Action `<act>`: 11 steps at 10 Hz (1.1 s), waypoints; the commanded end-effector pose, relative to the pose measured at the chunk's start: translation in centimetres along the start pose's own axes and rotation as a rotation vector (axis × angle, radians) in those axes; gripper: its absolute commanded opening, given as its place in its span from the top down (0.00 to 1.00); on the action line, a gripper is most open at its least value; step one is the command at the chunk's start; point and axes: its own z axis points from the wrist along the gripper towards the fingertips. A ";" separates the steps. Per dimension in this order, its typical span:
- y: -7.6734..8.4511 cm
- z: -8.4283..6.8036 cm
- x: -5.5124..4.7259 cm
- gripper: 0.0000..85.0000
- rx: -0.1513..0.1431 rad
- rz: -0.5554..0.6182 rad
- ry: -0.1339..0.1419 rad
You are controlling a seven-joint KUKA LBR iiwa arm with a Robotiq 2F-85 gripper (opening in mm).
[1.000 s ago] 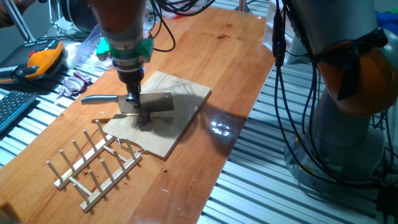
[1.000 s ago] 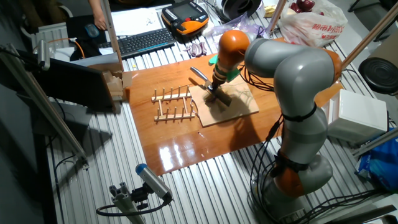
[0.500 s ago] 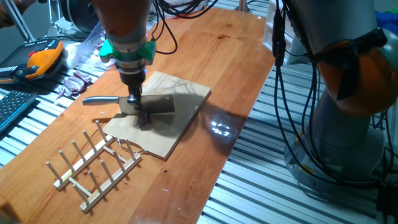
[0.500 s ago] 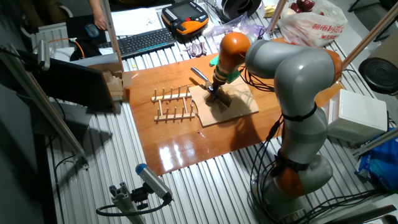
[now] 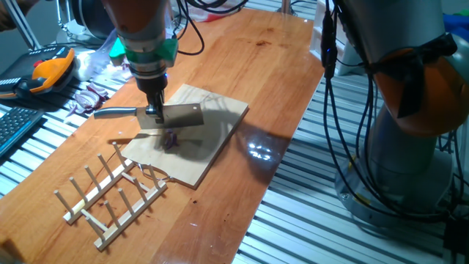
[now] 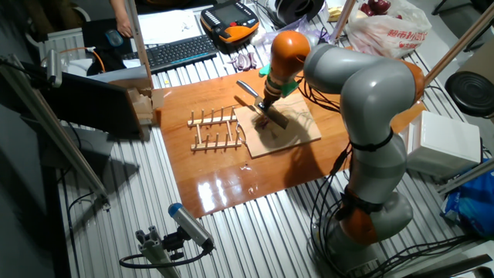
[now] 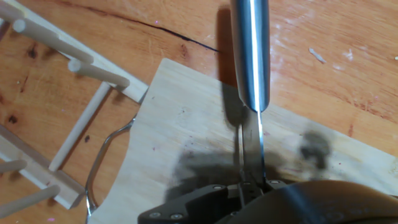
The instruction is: Chop the onions
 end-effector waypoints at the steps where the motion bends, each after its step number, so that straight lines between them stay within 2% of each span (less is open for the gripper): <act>1: -0.1 0.2 0.0 1.00 0.000 0.000 -0.003; 4: -0.7 0.8 0.3 1.00 -0.002 0.000 -0.014; 6: -0.8 1.2 0.4 1.00 0.010 0.000 -0.010; 9: -0.5 2.2 0.3 1.00 0.005 0.000 -0.028; 11: 0.8 0.2 -0.5 1.00 -0.011 0.010 -0.013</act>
